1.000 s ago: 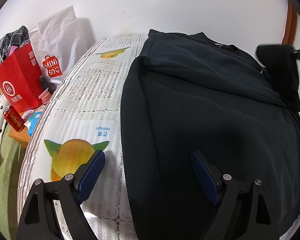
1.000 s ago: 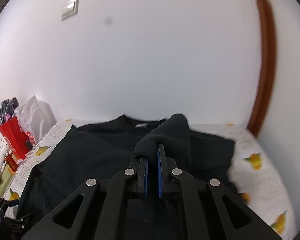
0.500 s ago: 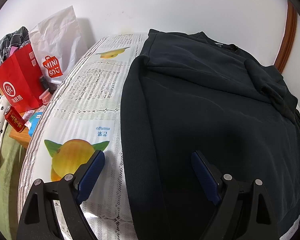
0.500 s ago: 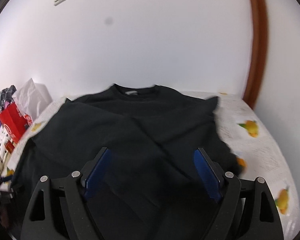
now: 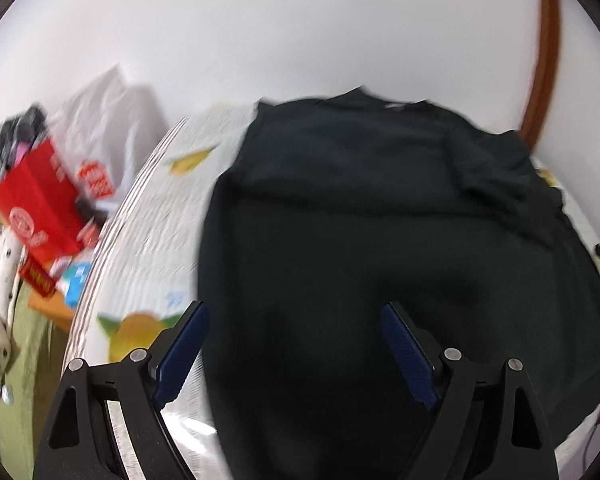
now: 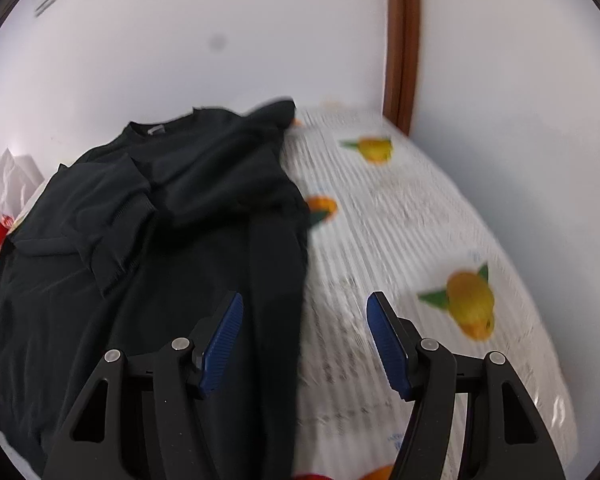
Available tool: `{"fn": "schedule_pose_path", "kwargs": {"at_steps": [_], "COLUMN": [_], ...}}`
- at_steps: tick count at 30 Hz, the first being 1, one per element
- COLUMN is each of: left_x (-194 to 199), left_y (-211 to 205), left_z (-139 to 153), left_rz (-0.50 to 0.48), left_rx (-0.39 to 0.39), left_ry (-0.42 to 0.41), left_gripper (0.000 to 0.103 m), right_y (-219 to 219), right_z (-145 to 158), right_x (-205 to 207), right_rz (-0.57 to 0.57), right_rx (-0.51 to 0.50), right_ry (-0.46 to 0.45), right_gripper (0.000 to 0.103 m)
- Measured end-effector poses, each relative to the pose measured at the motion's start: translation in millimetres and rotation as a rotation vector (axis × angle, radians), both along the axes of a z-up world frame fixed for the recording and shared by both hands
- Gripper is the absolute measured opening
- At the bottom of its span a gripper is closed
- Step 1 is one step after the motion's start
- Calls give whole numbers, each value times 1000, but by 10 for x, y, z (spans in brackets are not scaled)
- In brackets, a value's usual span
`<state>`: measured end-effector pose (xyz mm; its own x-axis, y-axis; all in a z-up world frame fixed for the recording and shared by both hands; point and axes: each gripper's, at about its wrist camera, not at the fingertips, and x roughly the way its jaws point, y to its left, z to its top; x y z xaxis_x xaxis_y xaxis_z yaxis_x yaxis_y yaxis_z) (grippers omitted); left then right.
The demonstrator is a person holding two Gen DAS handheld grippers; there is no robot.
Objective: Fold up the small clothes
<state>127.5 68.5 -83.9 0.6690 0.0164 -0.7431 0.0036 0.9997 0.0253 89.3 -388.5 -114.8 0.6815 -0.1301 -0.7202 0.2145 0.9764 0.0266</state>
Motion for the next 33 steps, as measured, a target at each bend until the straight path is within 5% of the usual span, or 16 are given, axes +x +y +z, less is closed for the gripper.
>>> {"fn": "schedule_pose_path", "kwargs": {"at_steps": [6,12,21,24,31,33], "left_x": [147,379,695,798,1031,1048], "left_y": [-814,-1664,-2693,-2901,-3126,-3161], "left_z": [132,31,-265,-322,-498,-513], "left_rz": [-125,-231,-347,-353,-366,-365], "left_rx": [53,22,107,139,150,165], "left_ry": [-29,-7,28,1,15,-7], "left_gripper": [86,86,81,72,71,61], "right_y": [-55,-199,-197,-196,-184,-173], "right_z": [-92,-262,-348,-351,-345,-345], "right_x": [-54,-53,6,17,27,32], "right_rz": [11,30,50,48,39,32], "right_rx": [-125,-48,-34,-36,-42,-48], "right_ry": [43,47,57,58,61,63], "right_gripper": [63,63,60,60,60,60]}}
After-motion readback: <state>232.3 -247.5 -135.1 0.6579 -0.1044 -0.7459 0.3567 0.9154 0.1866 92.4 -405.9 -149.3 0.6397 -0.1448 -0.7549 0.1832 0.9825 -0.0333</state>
